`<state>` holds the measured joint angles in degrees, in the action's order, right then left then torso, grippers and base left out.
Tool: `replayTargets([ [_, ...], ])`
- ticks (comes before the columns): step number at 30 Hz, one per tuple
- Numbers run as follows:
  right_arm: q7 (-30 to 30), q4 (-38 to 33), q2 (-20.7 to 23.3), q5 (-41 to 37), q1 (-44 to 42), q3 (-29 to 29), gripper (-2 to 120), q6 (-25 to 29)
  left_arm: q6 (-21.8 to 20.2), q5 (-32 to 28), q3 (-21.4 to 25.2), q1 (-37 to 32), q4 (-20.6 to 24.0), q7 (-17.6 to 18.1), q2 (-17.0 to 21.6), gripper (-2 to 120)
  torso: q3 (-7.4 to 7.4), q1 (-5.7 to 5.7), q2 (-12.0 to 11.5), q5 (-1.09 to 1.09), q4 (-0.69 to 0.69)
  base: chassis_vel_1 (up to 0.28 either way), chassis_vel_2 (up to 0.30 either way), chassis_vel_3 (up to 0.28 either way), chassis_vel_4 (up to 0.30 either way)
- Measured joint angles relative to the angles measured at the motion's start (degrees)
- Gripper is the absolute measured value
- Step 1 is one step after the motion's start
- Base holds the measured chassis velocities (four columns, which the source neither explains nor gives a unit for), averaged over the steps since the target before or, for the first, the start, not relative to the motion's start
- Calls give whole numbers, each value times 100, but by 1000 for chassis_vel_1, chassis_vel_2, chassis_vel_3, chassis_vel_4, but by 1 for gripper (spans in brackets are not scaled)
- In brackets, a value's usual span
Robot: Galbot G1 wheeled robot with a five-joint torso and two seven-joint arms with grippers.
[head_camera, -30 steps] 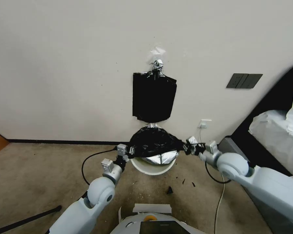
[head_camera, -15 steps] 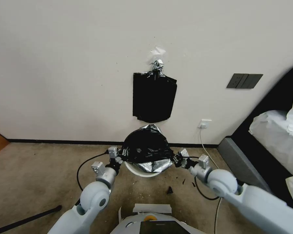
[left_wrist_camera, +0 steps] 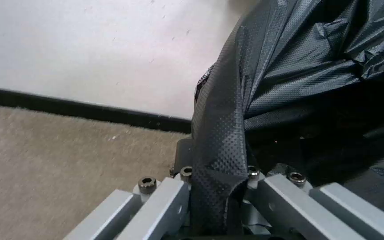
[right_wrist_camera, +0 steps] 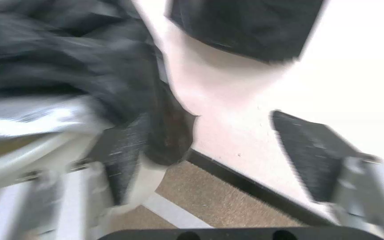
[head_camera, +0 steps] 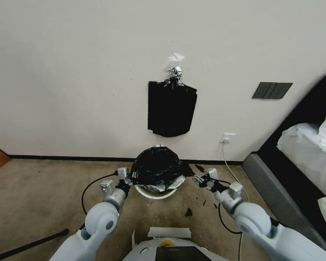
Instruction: Place a trash bag onto the trash bin.
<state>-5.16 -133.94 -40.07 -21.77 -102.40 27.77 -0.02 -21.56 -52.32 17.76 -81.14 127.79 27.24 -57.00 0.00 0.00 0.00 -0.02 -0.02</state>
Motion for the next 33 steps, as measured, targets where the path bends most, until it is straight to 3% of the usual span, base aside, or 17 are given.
replayTargets([
  [3,534,-162,-59,1039,-499,104,96,357,-158,-78,3,12,82,94,49,1,0,0,0,1,2,0,0,0,0],
  [8,780,-106,-119,1878,-564,-156,100,516,-352,-105,-75,66,210,214,88,1,0,0,0,2,3,0,0,0,0],
  [13,820,-82,-145,2143,-531,-345,100,547,-415,-107,-181,75,258,250,90,1,0,0,0,1,3,0,0,0,0],
  [21,738,55,-194,2408,-241,-737,76,551,-486,-74,-359,79,302,265,10,1,0,0,0,2,2,0,0,0,0],
  [24,681,122,-162,2392,-99,-819,58,546,-503,-63,-402,60,323,265,-3,1,0,0,0,2,3,0,0,0,0],
  [29,680,205,-120,2520,16,-909,46,574,-523,-56,-429,50,354,269,-28,1,0,0,0,2,2,0,0,0,0],
  [33,660,318,-75,2717,106,-1023,27,715,-546,-53,-451,39,373,304,-72,1,0,0,0,1,2,0,0,0,0],
])
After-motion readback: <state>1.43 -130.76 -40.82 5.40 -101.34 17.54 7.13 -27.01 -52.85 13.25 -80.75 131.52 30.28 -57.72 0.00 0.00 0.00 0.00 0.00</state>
